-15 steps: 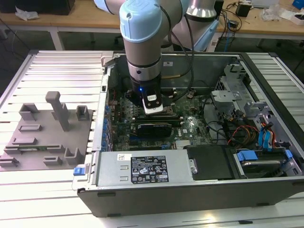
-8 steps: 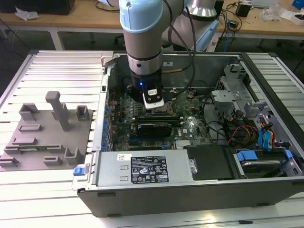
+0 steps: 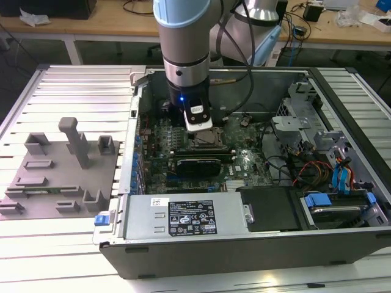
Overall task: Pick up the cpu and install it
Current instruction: 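Install the second cpu locking lever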
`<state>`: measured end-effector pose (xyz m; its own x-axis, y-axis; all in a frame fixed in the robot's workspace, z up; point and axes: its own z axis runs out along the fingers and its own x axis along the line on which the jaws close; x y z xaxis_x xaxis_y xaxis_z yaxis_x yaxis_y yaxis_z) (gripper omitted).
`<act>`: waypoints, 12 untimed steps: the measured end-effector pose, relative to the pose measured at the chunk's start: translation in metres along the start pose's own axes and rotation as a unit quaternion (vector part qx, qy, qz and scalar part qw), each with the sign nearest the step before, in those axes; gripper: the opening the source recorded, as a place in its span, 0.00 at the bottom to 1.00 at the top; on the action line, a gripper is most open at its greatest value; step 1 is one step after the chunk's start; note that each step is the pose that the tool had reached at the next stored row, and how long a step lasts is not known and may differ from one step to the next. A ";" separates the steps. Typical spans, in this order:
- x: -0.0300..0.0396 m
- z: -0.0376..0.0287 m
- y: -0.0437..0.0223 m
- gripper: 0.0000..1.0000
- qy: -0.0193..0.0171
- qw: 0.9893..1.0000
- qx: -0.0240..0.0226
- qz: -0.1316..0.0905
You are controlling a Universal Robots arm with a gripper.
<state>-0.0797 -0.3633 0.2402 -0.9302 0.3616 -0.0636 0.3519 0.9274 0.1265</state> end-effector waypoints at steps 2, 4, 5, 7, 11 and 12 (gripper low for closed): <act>-0.0004 -0.0061 0.0008 0.11 0.000 1.000 0.000 0.000; -0.0009 -0.0120 0.0016 0.11 0.000 1.000 0.000 0.000; -0.0010 -0.0143 0.0019 0.11 0.000 1.000 0.000 0.001; -0.0019 -0.0182 0.0026 0.11 0.000 1.000 0.000 0.000; -0.0107 -0.0174 0.0059 0.11 0.002 1.000 0.000 -0.003; -0.0129 -0.0172 0.0066 0.11 0.003 1.000 0.001 -0.004</act>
<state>-0.0672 -0.3635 0.2589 -0.9339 0.3527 -0.0581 0.3438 0.9307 0.1247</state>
